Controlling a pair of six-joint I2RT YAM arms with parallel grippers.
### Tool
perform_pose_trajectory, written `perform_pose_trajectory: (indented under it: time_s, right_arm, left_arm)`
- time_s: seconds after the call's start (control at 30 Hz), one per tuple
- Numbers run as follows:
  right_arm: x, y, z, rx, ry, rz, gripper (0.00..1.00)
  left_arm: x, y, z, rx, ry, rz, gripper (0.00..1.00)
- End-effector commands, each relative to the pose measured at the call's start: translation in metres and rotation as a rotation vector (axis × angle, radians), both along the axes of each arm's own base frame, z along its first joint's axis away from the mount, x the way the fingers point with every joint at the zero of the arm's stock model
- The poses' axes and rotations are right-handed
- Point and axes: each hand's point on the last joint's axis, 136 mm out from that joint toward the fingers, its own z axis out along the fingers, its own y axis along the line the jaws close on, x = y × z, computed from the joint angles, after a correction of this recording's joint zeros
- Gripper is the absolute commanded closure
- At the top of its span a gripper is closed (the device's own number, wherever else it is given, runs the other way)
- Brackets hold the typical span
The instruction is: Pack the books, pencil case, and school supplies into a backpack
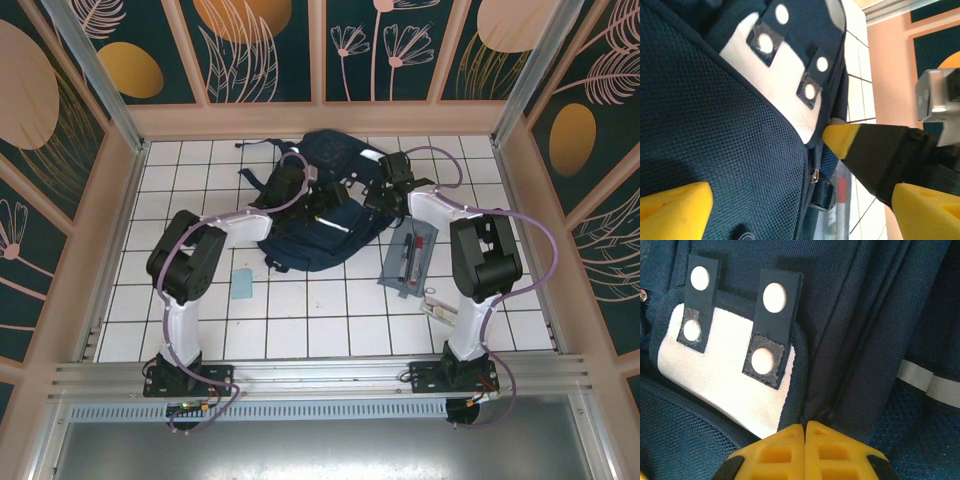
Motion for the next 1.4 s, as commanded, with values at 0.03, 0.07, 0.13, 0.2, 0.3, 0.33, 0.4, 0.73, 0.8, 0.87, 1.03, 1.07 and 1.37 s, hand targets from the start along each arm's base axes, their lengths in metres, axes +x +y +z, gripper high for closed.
perform_pose_trajectory:
  time_s: [0.03,0.07,0.13,0.2,0.3,0.33,0.4,0.73,0.8,0.87,1.03,1.07,1.37]
  right_arm:
    - [-0.004,-0.009,0.003,-0.035,0.000,-0.016,0.75]
    - [-0.005,-0.010,0.000,-0.043,0.010,-0.019,0.74]
    - [-0.007,-0.013,-0.004,-0.056,0.024,-0.028,0.73]
    - [-0.009,-0.014,-0.009,-0.062,0.036,-0.029,0.73]
    - [-0.010,-0.008,-0.014,-0.042,0.051,-0.013,0.74]
    - [-0.012,-0.006,-0.016,-0.042,0.061,-0.011,0.74]
    - [-0.014,-0.006,-0.021,-0.056,0.084,-0.016,0.73]
    - [-0.015,-0.007,-0.064,-0.092,0.163,-0.038,0.72]
    - [-0.013,-0.008,-0.072,-0.103,0.185,-0.041,0.72]
    - [-0.015,-0.007,-0.080,-0.098,0.205,-0.035,0.72]
    - [-0.014,0.001,-0.058,-0.046,0.128,-0.017,0.98]
    - [-0.014,0.003,-0.049,-0.037,0.102,-0.003,1.00]
    - [-0.063,0.042,0.005,-0.126,-0.095,0.189,1.00]
  left_arm:
    - [0.023,-0.008,0.003,-0.037,-0.048,0.048,0.08]
    - [0.025,-0.009,-0.005,-0.028,-0.037,0.050,0.08]
    - [0.025,-0.010,-0.015,-0.031,-0.020,0.052,0.08]
    - [0.024,-0.011,-0.021,-0.040,-0.010,0.052,0.08]
    - [0.024,-0.012,-0.023,-0.048,-0.006,0.052,0.08]
    - [0.024,-0.012,-0.021,-0.049,-0.008,0.053,0.08]
    - [0.025,-0.011,-0.020,-0.052,-0.010,0.055,0.08]
    - [0.017,-0.009,-0.023,-0.076,0.004,0.058,0.08]
    - [0.016,-0.008,-0.023,-0.077,0.004,0.058,0.08]
    - [0.016,-0.007,-0.023,-0.079,0.003,0.062,0.08]
    - [0.020,-0.007,-0.039,-0.089,0.028,0.090,0.08]
    - [0.021,-0.006,-0.043,-0.088,0.029,0.098,0.08]
    - [0.041,-0.004,-0.060,-0.063,0.021,0.170,0.09]
